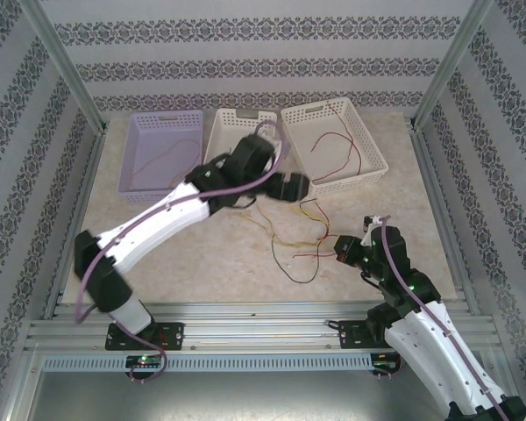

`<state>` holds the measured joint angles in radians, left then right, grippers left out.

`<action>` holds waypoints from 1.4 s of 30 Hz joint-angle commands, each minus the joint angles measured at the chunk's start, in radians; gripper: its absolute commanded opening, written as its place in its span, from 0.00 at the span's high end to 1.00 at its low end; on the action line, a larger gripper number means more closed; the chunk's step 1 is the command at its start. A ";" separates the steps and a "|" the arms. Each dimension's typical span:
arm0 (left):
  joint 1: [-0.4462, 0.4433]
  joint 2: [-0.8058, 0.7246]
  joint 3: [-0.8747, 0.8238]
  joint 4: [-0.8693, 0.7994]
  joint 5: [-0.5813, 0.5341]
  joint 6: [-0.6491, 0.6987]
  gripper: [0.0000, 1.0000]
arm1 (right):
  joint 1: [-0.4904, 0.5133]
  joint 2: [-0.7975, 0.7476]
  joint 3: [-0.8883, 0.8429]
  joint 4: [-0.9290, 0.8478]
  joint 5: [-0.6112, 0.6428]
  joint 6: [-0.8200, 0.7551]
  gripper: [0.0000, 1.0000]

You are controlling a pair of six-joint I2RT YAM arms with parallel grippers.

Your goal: Untangle the cables

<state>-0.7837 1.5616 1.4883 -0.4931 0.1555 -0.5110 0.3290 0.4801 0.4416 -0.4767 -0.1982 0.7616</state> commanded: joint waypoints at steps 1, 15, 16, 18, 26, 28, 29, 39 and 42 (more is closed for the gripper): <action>0.001 -0.149 -0.214 0.214 0.008 -0.093 0.06 | -0.019 0.008 0.045 0.096 -0.117 0.006 1.00; -0.140 -0.353 -0.760 0.549 0.046 -0.201 0.07 | -0.027 0.002 0.046 0.238 -0.289 0.052 1.00; -0.147 -0.353 -0.777 0.562 0.038 -0.193 0.07 | -0.027 0.002 0.046 0.246 -0.302 0.058 1.00; -0.153 -0.350 -0.800 0.571 0.017 -0.176 0.07 | -0.027 0.003 0.048 0.265 -0.329 0.067 1.00; -0.155 -0.400 -0.917 0.640 -0.112 -0.047 0.06 | -0.026 0.000 0.052 0.276 -0.388 0.090 1.00; -0.155 -0.404 -0.961 0.694 -0.111 -0.009 0.04 | -0.026 -0.007 0.054 0.274 -0.394 0.096 1.00; -0.155 -0.400 -0.977 0.721 -0.103 0.006 0.04 | -0.026 -0.011 0.054 0.280 -0.401 0.097 1.00; -0.156 -0.293 -0.986 0.887 -0.011 0.095 0.03 | -0.023 0.006 0.055 0.339 -0.468 0.146 1.00; -0.157 -0.260 -0.965 0.885 -0.010 0.125 0.02 | -0.021 0.012 0.051 0.346 -0.482 0.158 1.00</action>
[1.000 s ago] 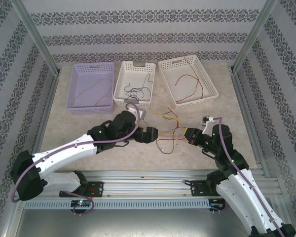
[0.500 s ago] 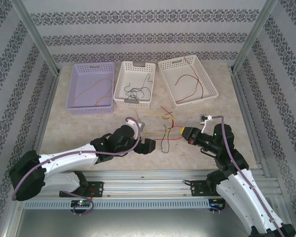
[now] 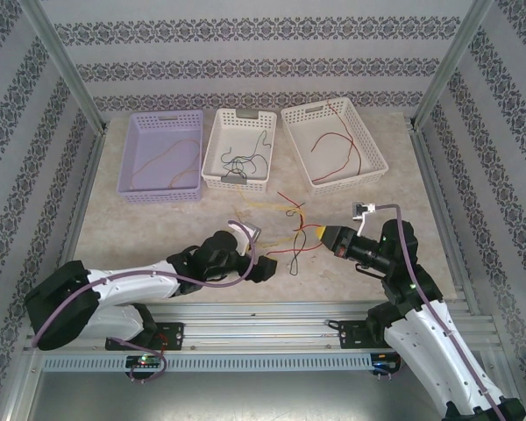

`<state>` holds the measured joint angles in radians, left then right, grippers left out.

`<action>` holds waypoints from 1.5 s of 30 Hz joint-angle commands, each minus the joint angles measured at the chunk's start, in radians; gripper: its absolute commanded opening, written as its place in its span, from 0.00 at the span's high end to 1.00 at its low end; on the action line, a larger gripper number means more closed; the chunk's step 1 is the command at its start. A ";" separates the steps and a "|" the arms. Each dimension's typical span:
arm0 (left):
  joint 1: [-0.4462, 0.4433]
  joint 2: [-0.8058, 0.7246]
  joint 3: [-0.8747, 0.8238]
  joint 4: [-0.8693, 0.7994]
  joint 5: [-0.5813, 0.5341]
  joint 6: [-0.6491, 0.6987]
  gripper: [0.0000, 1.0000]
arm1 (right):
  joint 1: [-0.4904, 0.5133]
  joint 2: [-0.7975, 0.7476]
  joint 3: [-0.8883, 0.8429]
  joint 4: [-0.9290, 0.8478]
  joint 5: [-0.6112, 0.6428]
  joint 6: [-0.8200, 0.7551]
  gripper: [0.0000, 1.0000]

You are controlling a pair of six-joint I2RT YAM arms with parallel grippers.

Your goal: Untangle the cables

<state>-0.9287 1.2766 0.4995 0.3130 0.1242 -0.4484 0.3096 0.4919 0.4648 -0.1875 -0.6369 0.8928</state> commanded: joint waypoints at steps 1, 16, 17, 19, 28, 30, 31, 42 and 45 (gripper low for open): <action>-0.012 0.033 0.031 0.075 0.023 0.070 0.02 | -0.001 0.002 0.028 0.059 -0.048 0.029 1.00; -0.024 0.129 0.118 0.017 -0.066 0.205 0.01 | 0.018 0.058 0.038 0.088 -0.109 0.059 1.00; -0.025 0.137 0.122 0.012 -0.067 0.214 0.02 | 0.018 0.058 0.040 0.091 -0.112 0.061 1.00; -0.027 0.157 0.132 -0.003 -0.067 0.229 0.03 | 0.018 0.064 0.040 0.104 -0.120 0.071 1.00; -0.029 0.170 0.138 -0.024 -0.074 0.235 0.39 | 0.022 0.058 0.055 0.069 -0.106 0.058 1.00; -0.029 0.148 0.134 -0.035 -0.078 0.231 0.52 | 0.021 0.051 0.062 0.019 -0.067 0.037 1.00; -0.029 0.140 0.133 -0.046 -0.078 0.231 0.58 | 0.020 0.048 0.065 -0.001 -0.051 0.029 1.00; -0.030 -0.091 0.140 -0.348 -0.089 0.193 1.00 | -0.091 -0.007 0.051 -0.089 0.059 0.048 1.00; -0.030 -0.163 0.191 -0.545 -0.135 0.143 1.00 | -0.171 -0.032 0.029 -0.104 0.062 0.075 1.00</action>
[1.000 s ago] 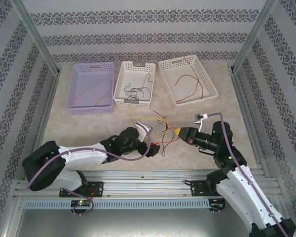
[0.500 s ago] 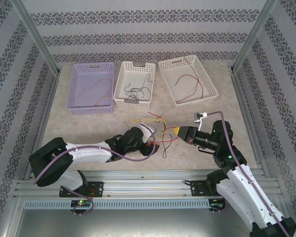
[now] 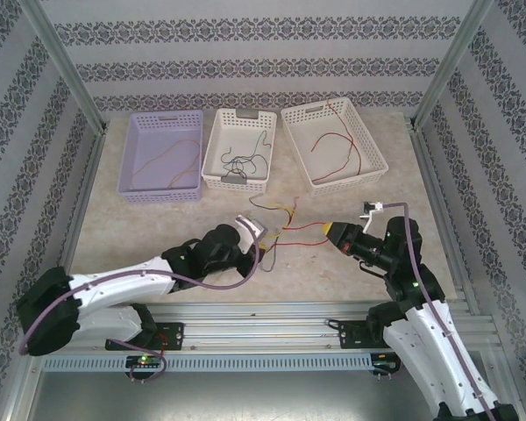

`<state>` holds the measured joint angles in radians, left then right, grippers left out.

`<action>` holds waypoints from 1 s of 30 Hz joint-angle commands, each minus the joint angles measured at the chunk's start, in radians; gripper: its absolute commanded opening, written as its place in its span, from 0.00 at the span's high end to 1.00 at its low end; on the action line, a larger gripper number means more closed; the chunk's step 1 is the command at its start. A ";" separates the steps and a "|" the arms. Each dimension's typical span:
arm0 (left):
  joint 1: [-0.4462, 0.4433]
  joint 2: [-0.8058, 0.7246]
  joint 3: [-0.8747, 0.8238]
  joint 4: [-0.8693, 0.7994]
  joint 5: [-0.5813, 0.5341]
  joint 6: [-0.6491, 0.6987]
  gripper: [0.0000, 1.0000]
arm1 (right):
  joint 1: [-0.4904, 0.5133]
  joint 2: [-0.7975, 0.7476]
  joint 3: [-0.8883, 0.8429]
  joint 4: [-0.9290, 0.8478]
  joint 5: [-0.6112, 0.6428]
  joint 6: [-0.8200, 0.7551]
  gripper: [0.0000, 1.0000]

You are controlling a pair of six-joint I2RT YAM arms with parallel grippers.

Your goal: Untangle the cables

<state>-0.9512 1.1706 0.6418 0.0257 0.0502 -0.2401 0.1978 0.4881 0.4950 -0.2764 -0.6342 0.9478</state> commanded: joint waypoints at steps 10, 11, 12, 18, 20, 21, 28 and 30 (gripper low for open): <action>-0.005 -0.184 0.341 -0.866 -0.263 -0.134 1.00 | -0.206 -0.002 -0.047 -0.011 0.060 0.060 1.00; -0.002 -0.186 0.372 -0.918 -0.305 -0.116 1.00 | -0.216 0.000 -0.043 -0.020 0.063 0.057 1.00; 0.003 -0.185 0.397 -0.961 -0.341 -0.091 1.00 | -0.226 -0.004 -0.037 -0.036 0.071 0.050 1.00; 0.095 -0.201 0.484 -1.087 -0.384 -0.016 1.00 | -0.274 -0.038 -0.012 -0.129 0.123 0.005 1.00; 0.126 -0.227 0.490 -1.090 -0.382 0.003 1.00 | -0.281 -0.046 -0.006 -0.151 0.133 -0.008 1.00; 0.145 -0.241 0.495 -1.094 -0.374 0.010 1.00 | -0.285 -0.049 0.001 -0.169 0.142 -0.015 1.00; 0.213 -0.307 0.508 -1.084 -0.330 0.027 1.00 | -0.296 -0.054 0.061 -0.229 0.162 -0.070 1.00; 0.213 -0.318 0.505 -1.062 -0.315 0.028 1.00 | -0.296 -0.053 0.090 -0.248 0.182 -0.089 1.00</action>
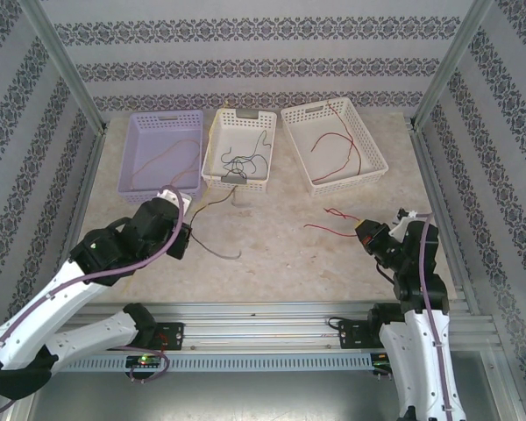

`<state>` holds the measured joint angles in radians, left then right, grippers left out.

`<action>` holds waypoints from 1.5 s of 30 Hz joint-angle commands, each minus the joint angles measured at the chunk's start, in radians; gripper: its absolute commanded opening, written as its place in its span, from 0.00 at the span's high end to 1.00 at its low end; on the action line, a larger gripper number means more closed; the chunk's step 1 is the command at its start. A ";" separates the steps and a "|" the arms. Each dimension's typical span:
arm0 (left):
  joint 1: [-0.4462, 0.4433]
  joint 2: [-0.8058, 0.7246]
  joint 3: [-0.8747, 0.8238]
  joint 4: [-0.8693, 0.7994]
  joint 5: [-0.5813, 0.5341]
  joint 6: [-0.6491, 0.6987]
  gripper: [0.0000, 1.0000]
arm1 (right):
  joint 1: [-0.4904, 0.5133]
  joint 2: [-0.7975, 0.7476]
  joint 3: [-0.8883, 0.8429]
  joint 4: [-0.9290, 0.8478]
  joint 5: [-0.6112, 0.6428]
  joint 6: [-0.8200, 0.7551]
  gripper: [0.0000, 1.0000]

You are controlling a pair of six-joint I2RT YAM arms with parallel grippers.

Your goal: Untangle the cables

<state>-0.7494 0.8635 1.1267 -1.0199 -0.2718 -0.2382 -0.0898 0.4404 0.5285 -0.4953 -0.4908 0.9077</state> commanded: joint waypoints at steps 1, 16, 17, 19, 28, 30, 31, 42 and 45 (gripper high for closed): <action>0.012 -0.015 0.018 0.001 0.022 0.025 1.00 | -0.008 -0.005 0.072 -0.039 0.050 -0.059 1.00; 0.012 0.011 -0.036 0.281 0.307 0.129 1.00 | -0.007 0.072 0.196 0.015 0.103 -0.056 1.00; 0.012 0.018 -0.030 0.291 0.306 0.136 1.00 | -0.007 0.080 0.205 0.017 0.112 -0.061 1.00; 0.011 0.038 -0.013 0.308 0.316 0.159 1.00 | -0.007 0.099 0.231 0.018 0.125 -0.071 1.00; 0.011 0.078 -0.125 0.459 0.325 0.184 1.00 | -0.007 0.202 0.332 0.048 0.187 -0.105 1.00; 0.012 0.068 -0.150 0.466 0.322 0.173 1.00 | -0.007 0.229 0.352 0.058 0.197 -0.112 1.00; 0.011 0.060 -0.161 0.473 0.321 0.168 1.00 | -0.007 0.244 0.361 0.065 0.202 -0.113 1.00; 0.012 0.020 -0.219 0.523 0.272 0.161 1.00 | 0.019 0.504 0.493 0.130 0.283 -0.133 1.00; 0.012 0.021 -0.222 0.528 0.274 0.161 1.00 | 0.056 0.573 0.539 0.125 0.339 -0.162 1.00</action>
<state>-0.7456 0.8894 0.9112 -0.5453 0.0219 -0.0818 -0.0643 0.9779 1.0096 -0.3988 -0.2234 0.7925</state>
